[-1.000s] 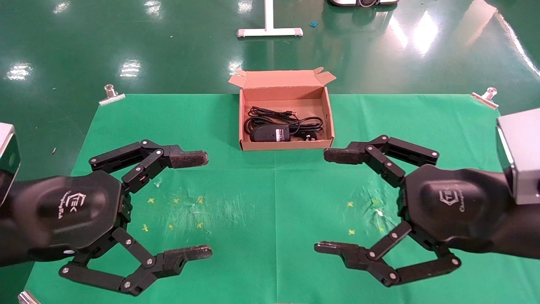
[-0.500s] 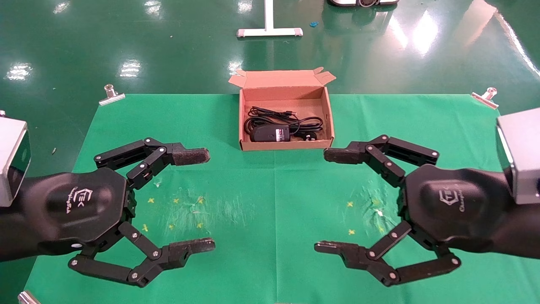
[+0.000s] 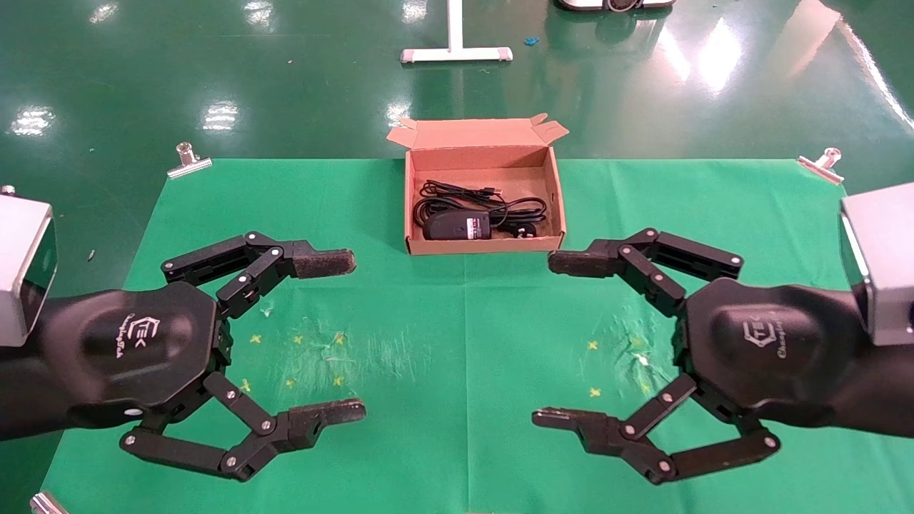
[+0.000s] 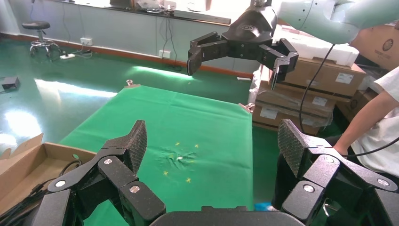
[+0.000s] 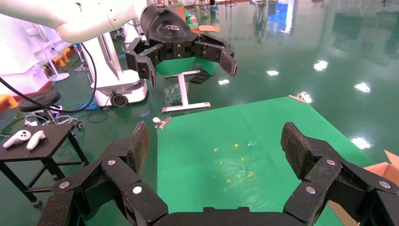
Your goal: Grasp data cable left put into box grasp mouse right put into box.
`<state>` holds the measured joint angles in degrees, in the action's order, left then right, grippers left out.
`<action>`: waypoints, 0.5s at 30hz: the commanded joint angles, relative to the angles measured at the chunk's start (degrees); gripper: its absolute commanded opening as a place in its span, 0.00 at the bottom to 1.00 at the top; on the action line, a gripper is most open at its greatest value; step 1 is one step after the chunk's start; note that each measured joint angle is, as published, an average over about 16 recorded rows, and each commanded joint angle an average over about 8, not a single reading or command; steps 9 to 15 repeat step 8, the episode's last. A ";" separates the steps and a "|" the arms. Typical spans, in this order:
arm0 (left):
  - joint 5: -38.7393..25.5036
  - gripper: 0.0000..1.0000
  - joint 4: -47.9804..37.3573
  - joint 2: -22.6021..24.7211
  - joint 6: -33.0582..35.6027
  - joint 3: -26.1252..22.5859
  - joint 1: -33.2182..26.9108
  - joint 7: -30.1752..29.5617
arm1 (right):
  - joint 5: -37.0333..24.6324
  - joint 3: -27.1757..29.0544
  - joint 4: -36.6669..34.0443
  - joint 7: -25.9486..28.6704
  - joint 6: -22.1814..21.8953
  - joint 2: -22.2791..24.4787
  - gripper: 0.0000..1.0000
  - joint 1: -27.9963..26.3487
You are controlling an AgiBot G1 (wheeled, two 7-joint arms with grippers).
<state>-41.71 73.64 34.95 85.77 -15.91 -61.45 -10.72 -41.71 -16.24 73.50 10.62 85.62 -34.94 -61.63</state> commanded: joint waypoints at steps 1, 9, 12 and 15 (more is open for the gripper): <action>-0.04 1.00 -0.01 0.01 -0.02 -0.02 -0.02 -0.01 | 0.00 0.00 0.00 0.00 0.00 0.00 1.00 0.00; -0.07 1.00 -0.03 0.03 -0.05 -0.04 -0.04 -0.03 | 0.00 0.00 0.00 0.00 0.01 0.00 1.00 0.00; -0.07 1.00 -0.03 0.03 -0.05 -0.04 -0.04 -0.03 | 0.00 0.00 0.00 0.00 0.01 0.00 1.00 0.00; -0.07 1.00 -0.03 0.03 -0.05 -0.04 -0.04 -0.03 | 0.00 0.00 0.00 0.00 0.01 0.00 1.00 0.00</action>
